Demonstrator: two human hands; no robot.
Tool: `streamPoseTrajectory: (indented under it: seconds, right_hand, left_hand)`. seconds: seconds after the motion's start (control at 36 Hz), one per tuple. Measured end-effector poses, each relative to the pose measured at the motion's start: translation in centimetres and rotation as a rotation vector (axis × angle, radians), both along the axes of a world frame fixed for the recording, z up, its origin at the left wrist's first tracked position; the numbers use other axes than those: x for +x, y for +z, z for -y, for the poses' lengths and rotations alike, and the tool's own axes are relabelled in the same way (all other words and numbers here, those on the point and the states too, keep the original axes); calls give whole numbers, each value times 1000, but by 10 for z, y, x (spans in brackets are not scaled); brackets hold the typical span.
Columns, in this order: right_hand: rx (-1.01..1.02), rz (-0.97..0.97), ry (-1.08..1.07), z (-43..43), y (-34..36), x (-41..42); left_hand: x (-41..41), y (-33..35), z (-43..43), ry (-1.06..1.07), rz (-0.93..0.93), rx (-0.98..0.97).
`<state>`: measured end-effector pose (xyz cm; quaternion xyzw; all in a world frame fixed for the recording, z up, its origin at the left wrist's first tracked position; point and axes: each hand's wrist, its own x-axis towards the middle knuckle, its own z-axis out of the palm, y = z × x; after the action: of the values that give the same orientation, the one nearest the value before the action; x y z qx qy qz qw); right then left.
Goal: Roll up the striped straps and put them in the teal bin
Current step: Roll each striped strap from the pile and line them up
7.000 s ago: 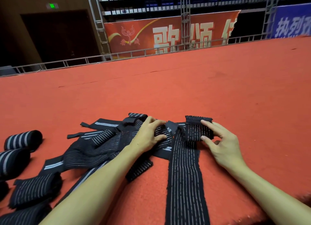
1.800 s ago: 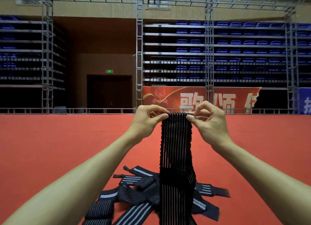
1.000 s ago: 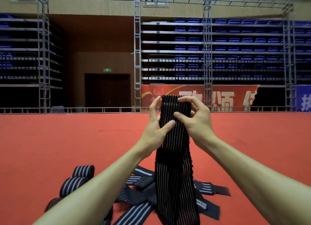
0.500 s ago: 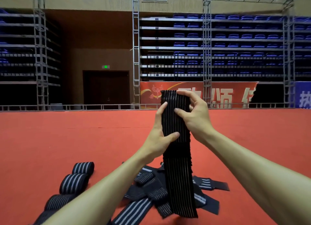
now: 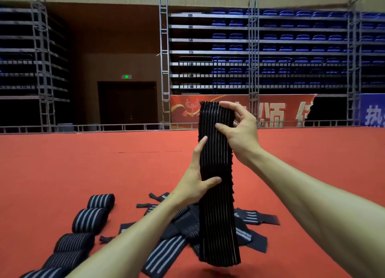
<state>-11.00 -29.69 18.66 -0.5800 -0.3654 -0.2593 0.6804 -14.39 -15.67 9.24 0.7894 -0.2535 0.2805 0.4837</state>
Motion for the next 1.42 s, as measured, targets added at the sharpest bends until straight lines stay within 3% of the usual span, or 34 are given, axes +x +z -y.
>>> streamPoseTrajectory:
  seconds: [0.72, 0.94, 1.25, 1.33, 1.42]
  right_hand:
    - [53, 34, -183, 10, 16, 12]
    - [-33, 15, -211, 11, 4, 18]
    - [-97, -101, -191, 3, -31, 38]
    - [-120, -140, -196, 2, -49, 43]
    - [-125, -177, -183, 2, -66, 47]
  left_hand:
    - [-11, -83, 10, 37, -289, 154]
    - [-26, -97, 13, 82, -389, 108]
    - [-60, -123, 18, -138, -656, -81]
    - [-63, -131, 20, -112, -720, -21]
    - [-62, -135, 18, -10, -723, 156]
